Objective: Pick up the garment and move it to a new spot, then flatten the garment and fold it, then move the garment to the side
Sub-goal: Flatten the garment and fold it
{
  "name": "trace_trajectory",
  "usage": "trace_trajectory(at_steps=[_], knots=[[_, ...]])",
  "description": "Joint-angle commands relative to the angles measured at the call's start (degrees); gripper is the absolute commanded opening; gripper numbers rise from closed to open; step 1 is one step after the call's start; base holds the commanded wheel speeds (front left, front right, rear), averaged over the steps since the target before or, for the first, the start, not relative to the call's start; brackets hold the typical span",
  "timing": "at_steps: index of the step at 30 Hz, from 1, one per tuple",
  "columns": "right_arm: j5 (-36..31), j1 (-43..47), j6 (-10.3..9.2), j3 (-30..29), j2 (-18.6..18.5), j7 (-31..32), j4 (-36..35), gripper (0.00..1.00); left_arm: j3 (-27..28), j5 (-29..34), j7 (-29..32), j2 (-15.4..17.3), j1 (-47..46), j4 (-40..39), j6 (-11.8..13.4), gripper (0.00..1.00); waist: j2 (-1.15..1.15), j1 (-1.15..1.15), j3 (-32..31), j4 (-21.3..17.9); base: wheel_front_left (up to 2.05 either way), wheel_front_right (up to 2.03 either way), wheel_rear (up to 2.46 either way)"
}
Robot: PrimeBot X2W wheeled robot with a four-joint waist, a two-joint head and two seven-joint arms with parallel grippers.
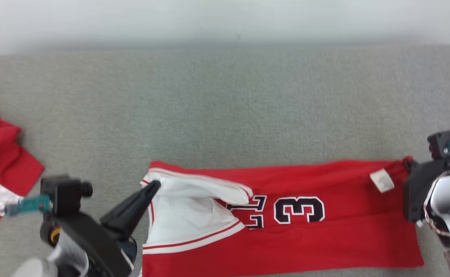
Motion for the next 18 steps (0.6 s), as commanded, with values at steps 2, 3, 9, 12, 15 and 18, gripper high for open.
trace_trajectory(at_steps=[2,3,9,12,15,18], knots=[[1.0,2.6,-0.13,-0.2,-0.3,0.8,-1.2,0.0,0.3,-0.1,-2.2,-0.8,3.3,-0.7,0.6,0.0,0.0,0.01,-3.0,2.1,0.0,0.0,0.0],[1.1,3.6,-0.13,-0.4,-0.3,1.0,-1.9,0.0,0.1,0.0,-3.3,-1.3,4.6,-0.9,0.7,0.0,0.0,0.01,-3.4,2.3,0.0,0.0,0.0],[2.1,9.4,-0.13,-2.2,0.4,2.2,-6.9,0.0,-0.5,1.8,-10.4,-4.6,11.9,0.8,2.9,0.0,0.0,0.01,-3.4,2.7,0.0,0.0,0.0],[1.7,11.0,-0.14,-3.0,0.5,2.4,-8.2,0.0,-1.6,2.8,-11.8,-5.8,13.3,2.0,2.9,0.0,0.0,0.01,-2.8,2.9,0.0,0.0,0.0],[1.1,11.9,-0.14,-3.5,0.8,2.5,-9.2,0.0,-2.5,3.3,-12.6,-6.9,13.6,3.5,2.8,0.0,0.0,0.01,-2.4,3.1,0.0,0.0,0.0],[0.5,12.5,-0.14,-3.5,0.5,2.5,-9.0,0.0,-3.1,3.1,-13.2,-8.0,13.9,5.0,2.4,0.0,0.0,0.01,-2.1,3.4,0.0,0.0,0.0]])
